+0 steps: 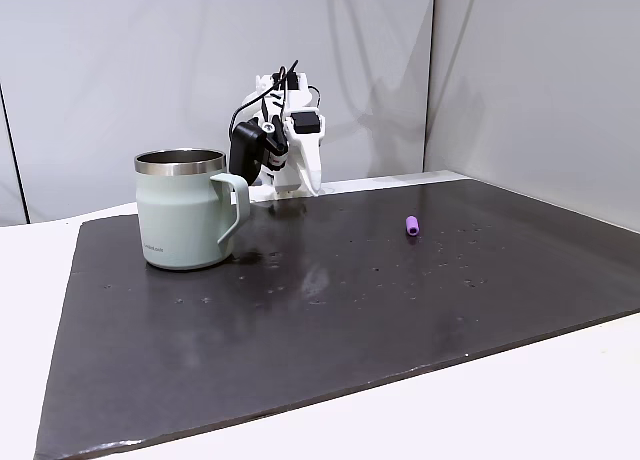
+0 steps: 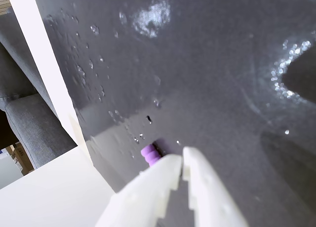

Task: Grasp a pengrip and put it in the cup.

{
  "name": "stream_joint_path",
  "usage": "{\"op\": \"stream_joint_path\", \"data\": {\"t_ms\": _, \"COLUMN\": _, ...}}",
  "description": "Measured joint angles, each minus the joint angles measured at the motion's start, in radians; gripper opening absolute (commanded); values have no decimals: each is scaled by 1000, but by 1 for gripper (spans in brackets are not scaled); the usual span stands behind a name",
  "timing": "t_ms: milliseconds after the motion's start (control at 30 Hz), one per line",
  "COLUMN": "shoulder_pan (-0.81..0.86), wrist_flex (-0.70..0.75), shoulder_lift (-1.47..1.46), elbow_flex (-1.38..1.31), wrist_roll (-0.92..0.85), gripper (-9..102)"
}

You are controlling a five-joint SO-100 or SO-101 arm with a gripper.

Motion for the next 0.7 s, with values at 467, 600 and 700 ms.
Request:
{"op": "stream_joint_path", "data": {"t_ms": 467, "shoulder_pan": 17, "wrist_flex": -18, "shoulder_lift": 0, "elbow_flex": 0, "wrist_roll": -37, "gripper": 0}}
{"op": "stream_joint_path", "data": {"t_ms": 600, "shoulder_pan": 5, "wrist_flex": -18, "shoulder_lift": -5, "elbow_flex": -8, "wrist_roll": -104, "gripper": 0}}
{"op": "stream_joint_path", "data": {"t_ms": 700, "shoulder_pan": -34, "wrist_flex": -18, "shoulder_lift": -75, "elbow_flex": -86, "wrist_roll": -156, "gripper": 0}}
